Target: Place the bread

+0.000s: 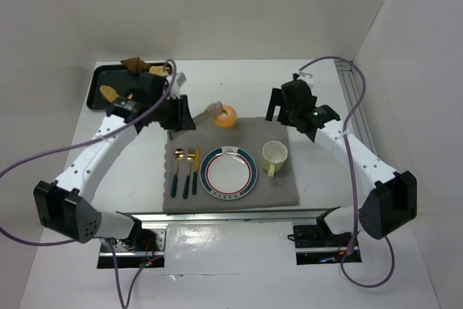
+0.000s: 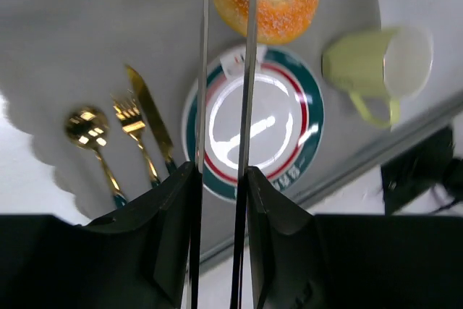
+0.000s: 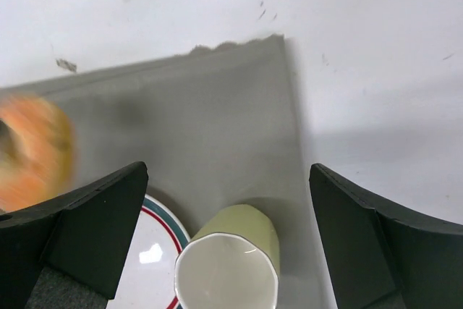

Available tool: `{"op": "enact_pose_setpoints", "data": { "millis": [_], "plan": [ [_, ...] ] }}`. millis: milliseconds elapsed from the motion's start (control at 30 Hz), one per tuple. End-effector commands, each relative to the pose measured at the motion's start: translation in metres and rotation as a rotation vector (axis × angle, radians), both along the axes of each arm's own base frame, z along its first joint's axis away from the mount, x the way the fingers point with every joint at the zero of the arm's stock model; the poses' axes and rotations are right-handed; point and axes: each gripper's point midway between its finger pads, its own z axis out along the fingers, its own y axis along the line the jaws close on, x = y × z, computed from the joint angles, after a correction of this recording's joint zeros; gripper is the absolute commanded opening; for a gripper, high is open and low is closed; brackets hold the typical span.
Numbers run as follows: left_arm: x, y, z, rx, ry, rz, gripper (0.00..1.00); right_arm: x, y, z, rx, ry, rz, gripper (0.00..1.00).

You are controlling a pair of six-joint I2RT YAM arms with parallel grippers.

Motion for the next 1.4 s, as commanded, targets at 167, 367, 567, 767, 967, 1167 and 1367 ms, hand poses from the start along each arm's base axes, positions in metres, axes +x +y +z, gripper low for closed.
{"op": "enact_pose_setpoints", "data": {
  "millis": [167,367,567,767,967,1167,1367],
  "plan": [
    [-0.086,-0.055,-0.019,0.033,0.011,-0.235,0.00,-0.003,-0.031,0.049,-0.024,-0.131,-0.086,1.00],
    [-0.127,-0.071,-0.032,0.107,0.058,-0.358,0.00,-0.006,-0.032,0.049,-0.029,-0.120,-0.085,1.00],
    [-0.142,-0.080,-0.047,0.178,0.107,-0.361,0.14,-0.004,-0.032,0.051,-0.025,-0.128,-0.086,1.00],
    [-0.141,-0.072,-0.034,0.213,0.085,-0.337,0.56,-0.005,-0.030,0.050,-0.020,-0.126,-0.079,1.00],
    [-0.136,-0.068,-0.018,0.217,0.050,-0.315,0.61,-0.004,-0.027,0.047,-0.013,-0.113,-0.064,1.00],
    [-0.096,-0.020,0.023,0.277,-0.030,-0.066,0.56,-0.003,-0.026,0.044,-0.017,-0.105,-0.064,1.00],
    [-0.020,0.098,0.046,0.266,-0.045,0.373,0.55,-0.003,-0.020,0.042,0.006,-0.105,-0.040,1.00]
  ]
}}
